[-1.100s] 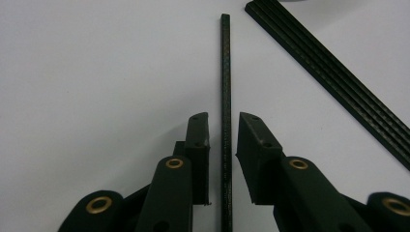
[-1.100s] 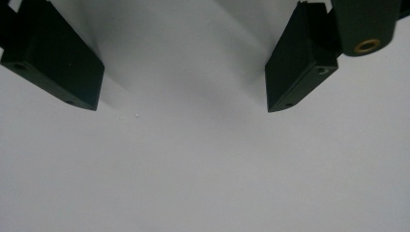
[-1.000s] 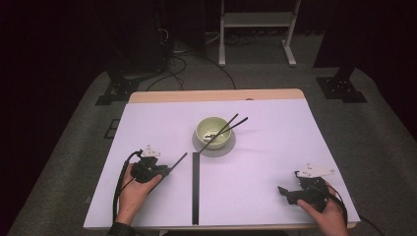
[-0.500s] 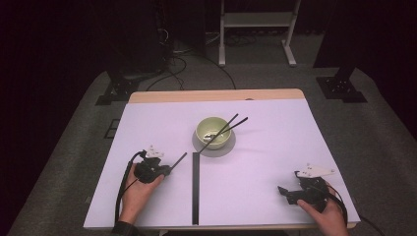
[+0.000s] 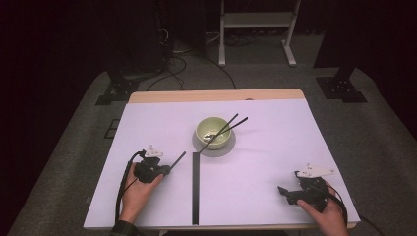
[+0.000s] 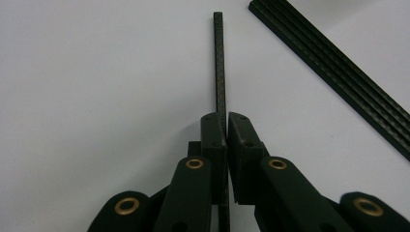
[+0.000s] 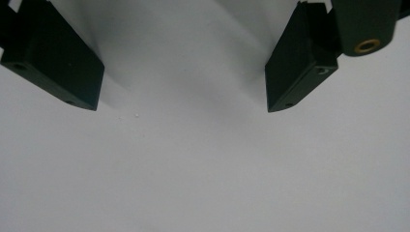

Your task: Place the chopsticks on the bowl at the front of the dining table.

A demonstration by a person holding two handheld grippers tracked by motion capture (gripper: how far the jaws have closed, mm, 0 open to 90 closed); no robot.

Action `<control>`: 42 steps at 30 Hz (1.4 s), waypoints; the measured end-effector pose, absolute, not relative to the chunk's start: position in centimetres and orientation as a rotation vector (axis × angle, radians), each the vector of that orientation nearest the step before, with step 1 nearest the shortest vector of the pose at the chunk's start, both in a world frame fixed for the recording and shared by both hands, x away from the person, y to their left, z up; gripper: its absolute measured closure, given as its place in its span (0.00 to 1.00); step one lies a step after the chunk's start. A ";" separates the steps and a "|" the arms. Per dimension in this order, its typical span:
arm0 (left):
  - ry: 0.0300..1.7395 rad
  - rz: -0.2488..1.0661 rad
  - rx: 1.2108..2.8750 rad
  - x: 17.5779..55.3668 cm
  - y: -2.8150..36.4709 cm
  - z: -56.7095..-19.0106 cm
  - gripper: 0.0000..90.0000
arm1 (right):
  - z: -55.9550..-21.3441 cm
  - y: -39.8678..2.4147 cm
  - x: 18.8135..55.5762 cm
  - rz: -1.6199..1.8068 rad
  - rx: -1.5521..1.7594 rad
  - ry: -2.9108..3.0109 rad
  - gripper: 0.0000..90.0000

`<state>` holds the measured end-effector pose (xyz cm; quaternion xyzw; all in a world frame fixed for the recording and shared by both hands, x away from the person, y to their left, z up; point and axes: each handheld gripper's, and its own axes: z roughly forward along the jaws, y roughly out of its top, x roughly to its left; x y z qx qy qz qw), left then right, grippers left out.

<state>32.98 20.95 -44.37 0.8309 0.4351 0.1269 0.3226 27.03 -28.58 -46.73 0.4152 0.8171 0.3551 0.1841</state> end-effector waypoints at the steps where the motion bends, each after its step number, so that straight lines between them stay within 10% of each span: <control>1: 1.144 0.329 2.181 33.0 21.0 -44.3 0.96 | -46.7 -28.6 27.0 1.001 1.170 2.304 0.14; 42: 1.106 0.329 2.082 34.1 18.5 -37.5 0.96 | -46.7 -28.6 27.0 1.002 1.172 2.304 0.14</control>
